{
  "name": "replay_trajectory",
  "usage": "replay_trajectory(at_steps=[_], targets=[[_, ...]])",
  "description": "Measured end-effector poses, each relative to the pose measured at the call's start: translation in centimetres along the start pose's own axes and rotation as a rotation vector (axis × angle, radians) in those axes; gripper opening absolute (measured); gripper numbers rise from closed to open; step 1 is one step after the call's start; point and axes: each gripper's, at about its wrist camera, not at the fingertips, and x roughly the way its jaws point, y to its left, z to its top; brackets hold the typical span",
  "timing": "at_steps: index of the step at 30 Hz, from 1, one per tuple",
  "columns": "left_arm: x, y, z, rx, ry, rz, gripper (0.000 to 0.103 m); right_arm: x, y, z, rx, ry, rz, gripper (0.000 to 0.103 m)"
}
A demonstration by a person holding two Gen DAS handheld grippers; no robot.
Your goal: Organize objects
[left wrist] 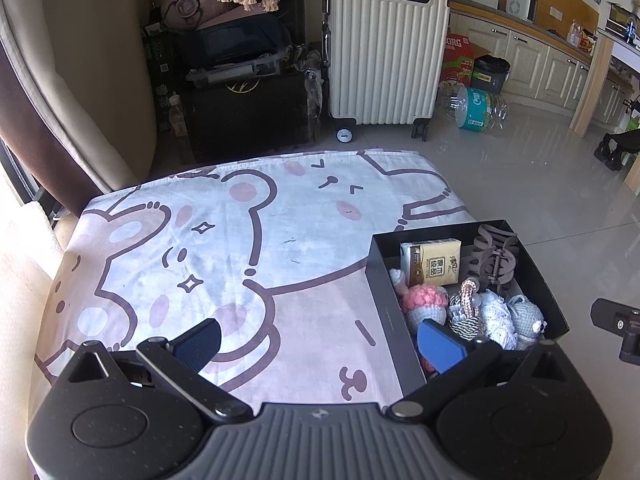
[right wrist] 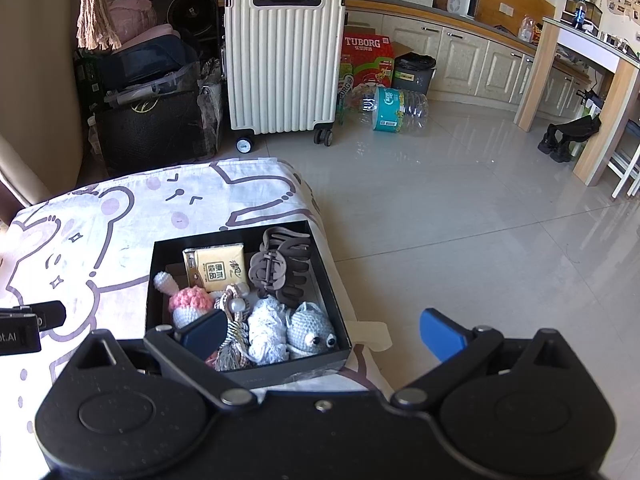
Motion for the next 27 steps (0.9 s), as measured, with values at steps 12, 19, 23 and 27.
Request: replay_trajectory(at_steps=[12,19,23,27], targets=[[0.18,-0.13,-0.07,0.000,0.008,-0.002,0.103,-0.02,0.02,-0.10,-0.001,0.004,-0.001,0.103],[0.23,-0.12,-0.04,0.000,0.010,-0.004,0.103,-0.03,0.03,-0.04,-0.001,0.004,0.000,0.103],[0.25,-0.10,-0.05,0.000,0.010,-0.004,0.103,-0.01,0.03,-0.13,-0.001,0.005,0.000,0.103],[0.25,-0.11,-0.05,0.000,0.010,-0.003,0.103,-0.01,0.03,-0.10,-0.001,0.005,0.000,0.103]])
